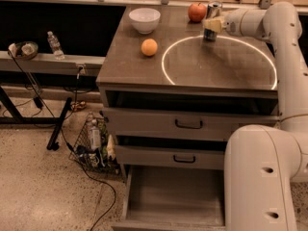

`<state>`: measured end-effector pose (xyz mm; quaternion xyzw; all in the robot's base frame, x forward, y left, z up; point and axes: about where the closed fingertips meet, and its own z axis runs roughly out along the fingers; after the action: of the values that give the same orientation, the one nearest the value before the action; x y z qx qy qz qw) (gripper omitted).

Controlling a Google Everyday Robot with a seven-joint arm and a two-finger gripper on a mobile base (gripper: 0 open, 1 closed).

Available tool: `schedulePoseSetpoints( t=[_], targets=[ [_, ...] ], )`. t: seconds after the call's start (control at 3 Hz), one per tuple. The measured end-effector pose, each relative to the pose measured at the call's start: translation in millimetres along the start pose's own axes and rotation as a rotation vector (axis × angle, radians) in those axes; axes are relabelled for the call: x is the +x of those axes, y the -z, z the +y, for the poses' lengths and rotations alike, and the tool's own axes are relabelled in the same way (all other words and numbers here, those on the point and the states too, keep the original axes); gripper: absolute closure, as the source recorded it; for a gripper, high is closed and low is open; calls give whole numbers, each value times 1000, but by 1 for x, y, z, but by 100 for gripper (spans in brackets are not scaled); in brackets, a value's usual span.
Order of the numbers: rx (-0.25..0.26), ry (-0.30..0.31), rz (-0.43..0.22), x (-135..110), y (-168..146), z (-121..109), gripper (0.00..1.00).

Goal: Place redbull can into bottom drawer

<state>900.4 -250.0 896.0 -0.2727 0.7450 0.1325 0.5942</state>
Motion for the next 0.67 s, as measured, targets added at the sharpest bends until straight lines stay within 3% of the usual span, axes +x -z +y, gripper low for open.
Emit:
schedulePoseSetpoints(
  t=[0.33,0.67],
  targets=[
    [-49,-16,-9,-4,2,12,86],
    [-155,15,3,-14,23,39,100]
  ],
)
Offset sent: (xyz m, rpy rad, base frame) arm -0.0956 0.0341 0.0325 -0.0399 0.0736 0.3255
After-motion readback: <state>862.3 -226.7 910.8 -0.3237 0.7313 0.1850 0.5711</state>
